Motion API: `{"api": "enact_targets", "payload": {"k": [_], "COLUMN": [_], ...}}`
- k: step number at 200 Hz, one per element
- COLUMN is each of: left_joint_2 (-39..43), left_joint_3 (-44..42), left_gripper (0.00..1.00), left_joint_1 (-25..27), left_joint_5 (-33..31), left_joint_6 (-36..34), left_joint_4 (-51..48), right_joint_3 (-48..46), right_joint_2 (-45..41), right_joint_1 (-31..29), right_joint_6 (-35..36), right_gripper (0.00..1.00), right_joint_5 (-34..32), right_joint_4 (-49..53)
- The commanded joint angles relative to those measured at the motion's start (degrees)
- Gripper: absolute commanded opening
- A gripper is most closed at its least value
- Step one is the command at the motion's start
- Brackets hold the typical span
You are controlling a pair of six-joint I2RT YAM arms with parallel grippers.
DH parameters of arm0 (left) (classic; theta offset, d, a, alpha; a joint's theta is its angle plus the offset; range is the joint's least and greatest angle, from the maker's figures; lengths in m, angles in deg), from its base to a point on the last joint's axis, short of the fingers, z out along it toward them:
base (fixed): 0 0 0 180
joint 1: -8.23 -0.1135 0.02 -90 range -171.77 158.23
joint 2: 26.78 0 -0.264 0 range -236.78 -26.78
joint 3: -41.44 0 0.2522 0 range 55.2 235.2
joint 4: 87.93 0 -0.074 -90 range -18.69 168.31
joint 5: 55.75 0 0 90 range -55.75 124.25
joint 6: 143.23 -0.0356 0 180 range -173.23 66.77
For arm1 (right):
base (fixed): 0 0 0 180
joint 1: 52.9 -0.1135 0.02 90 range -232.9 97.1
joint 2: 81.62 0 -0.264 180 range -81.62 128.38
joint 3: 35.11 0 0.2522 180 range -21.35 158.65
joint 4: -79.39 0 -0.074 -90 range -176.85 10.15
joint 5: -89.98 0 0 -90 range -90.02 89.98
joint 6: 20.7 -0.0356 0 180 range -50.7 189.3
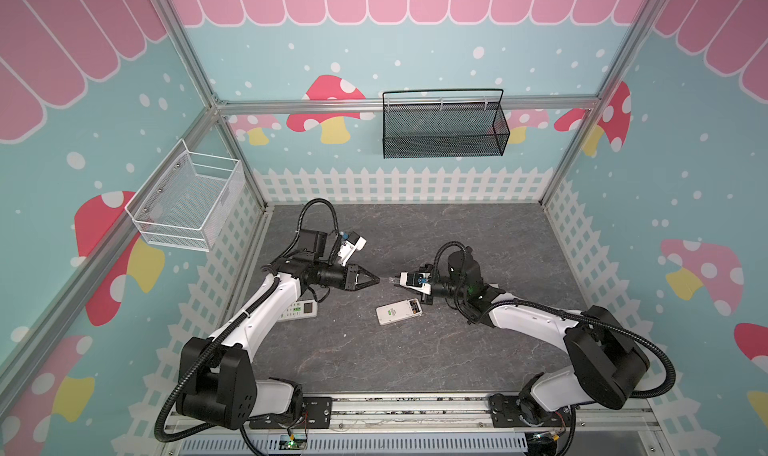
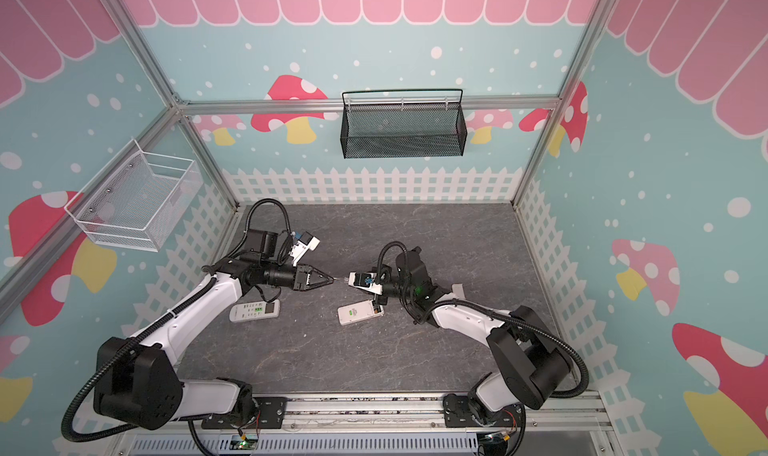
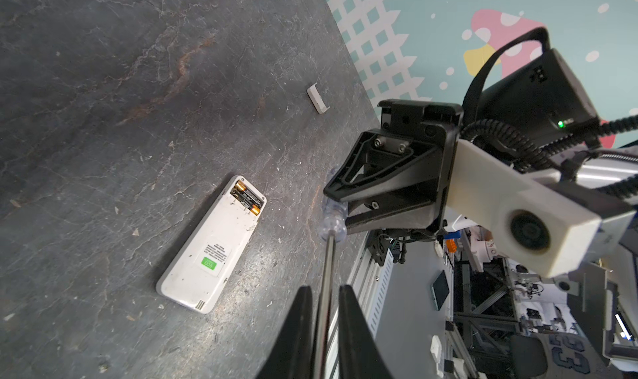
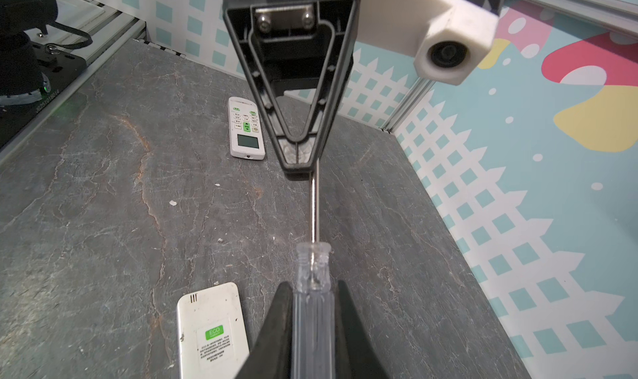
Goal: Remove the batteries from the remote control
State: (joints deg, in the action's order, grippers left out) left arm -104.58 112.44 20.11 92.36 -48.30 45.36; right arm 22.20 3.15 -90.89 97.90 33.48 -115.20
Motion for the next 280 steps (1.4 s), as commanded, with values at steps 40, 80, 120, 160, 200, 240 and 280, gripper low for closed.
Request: {"api": "enact_targets", "payload": {"k": [40, 80, 120, 160, 200, 240, 280], "left_joint_2": [0.42, 1.44, 4.5, 7.52, 8.81, 8.5, 8.12], "left_joint_3": [-0.08, 0.41, -0.1, -2.52, -4.29, -3.88, -4.06], "left_gripper": [0.0, 0.0, 0.0, 0.0, 0.0, 0.0, 0.0], "left_joint_1": [-0.17, -1.62, -4.51, -9.04, -10.75, -10.82, -10.61], "left_joint_5": [-1.42, -0.55, 2.12, 10.19, 12.75, 13.95, 15.32], "left_joint_6": [0.1, -0.26, -1.2, 9.42, 17.25, 17.78, 17.32], "left_joint_4": [0.69, 0.68, 0.96, 11.26, 19.98, 20.81, 21.07], "right_joint_3": [-0.93, -2.83, -1.89, -0.89, -1.55, 1.23, 7.27], "right_joint_2": [-2.26, -6.75, -5.37, -1.13, 2.93, 9.25, 13.5], "right_joint_1": [-0.46, 3.96, 5.93, 7.43, 7.66, 7.63, 7.57], "right_joint_6": [0.8, -12.67, -28.85, -44.86, -58.94, -75.09, -81.35], "right_gripper": [0.3, 0.46, 0.54, 0.64, 0.67, 0.69, 0.68], "right_joint_5": [-1.29, 4.56, 5.18, 9.47, 11.45, 16.46, 19.28], "right_joint_4": [-0.62, -2.28, -2.75, -10.52, -22.35, -37.07, -40.0]}}
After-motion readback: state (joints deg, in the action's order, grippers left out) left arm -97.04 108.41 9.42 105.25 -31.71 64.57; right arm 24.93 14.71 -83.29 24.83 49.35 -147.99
